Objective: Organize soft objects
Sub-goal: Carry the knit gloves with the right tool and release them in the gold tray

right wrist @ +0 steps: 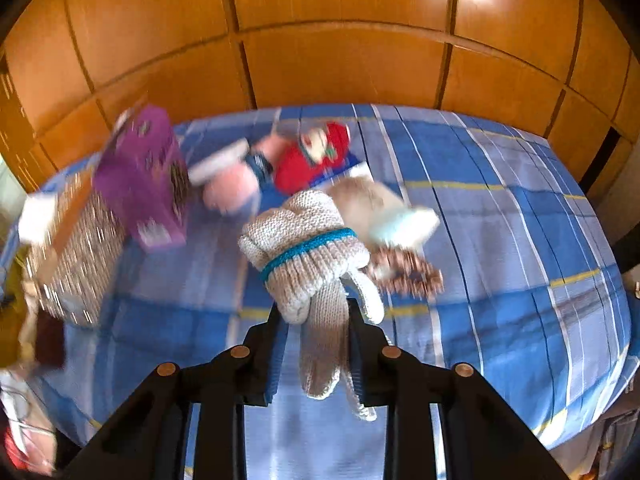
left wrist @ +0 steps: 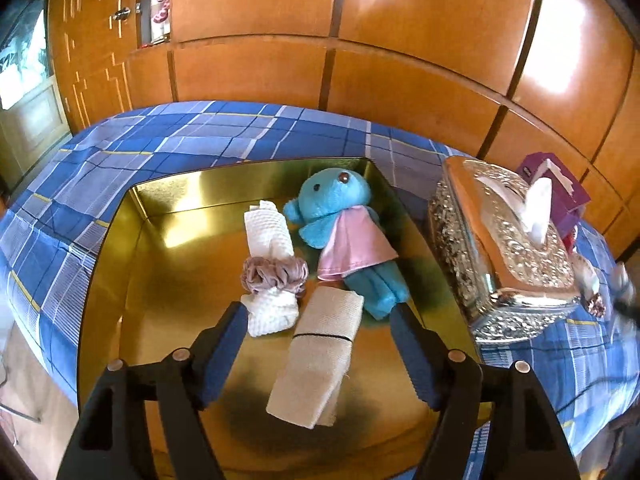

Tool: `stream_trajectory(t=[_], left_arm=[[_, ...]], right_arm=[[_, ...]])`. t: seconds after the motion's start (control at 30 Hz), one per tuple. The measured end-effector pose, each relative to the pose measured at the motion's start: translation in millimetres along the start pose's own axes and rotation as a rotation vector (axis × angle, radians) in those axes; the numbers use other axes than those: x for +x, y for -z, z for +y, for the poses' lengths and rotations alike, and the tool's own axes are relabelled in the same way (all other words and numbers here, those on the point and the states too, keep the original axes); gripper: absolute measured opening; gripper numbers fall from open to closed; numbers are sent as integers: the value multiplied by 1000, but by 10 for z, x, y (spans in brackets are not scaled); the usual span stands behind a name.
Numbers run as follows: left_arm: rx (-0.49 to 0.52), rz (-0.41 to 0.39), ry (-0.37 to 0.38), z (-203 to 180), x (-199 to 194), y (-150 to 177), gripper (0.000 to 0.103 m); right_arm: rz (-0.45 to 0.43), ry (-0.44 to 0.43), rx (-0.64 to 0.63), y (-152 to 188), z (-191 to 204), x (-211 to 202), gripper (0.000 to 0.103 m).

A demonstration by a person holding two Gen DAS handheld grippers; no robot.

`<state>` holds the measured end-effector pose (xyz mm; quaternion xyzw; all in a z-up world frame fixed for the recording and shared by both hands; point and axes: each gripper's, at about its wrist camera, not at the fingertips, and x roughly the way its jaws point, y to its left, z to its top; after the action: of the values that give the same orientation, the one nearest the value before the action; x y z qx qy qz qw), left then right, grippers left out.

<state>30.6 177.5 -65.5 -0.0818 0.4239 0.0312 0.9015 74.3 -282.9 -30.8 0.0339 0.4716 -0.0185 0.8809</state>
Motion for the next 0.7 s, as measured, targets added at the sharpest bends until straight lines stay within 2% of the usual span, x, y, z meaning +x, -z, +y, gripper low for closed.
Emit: stream_trajectory(t=[0.27, 0.47, 0.6, 0.7], left_arm=[[18, -20, 8, 14, -118, 50, 74], [3, -30, 0, 113, -198, 91, 81], [-8, -24, 1, 169, -200, 113, 81], [-11, -19, 3, 188, -192, 135, 81]], right_arm=[[36, -1, -17, -905, 291, 327, 27], [19, 1, -10, -1490, 584, 538, 27], [-9, -17, -93, -1754, 996, 583, 27], [-49, -42, -209, -1839, 1418, 540, 27]])
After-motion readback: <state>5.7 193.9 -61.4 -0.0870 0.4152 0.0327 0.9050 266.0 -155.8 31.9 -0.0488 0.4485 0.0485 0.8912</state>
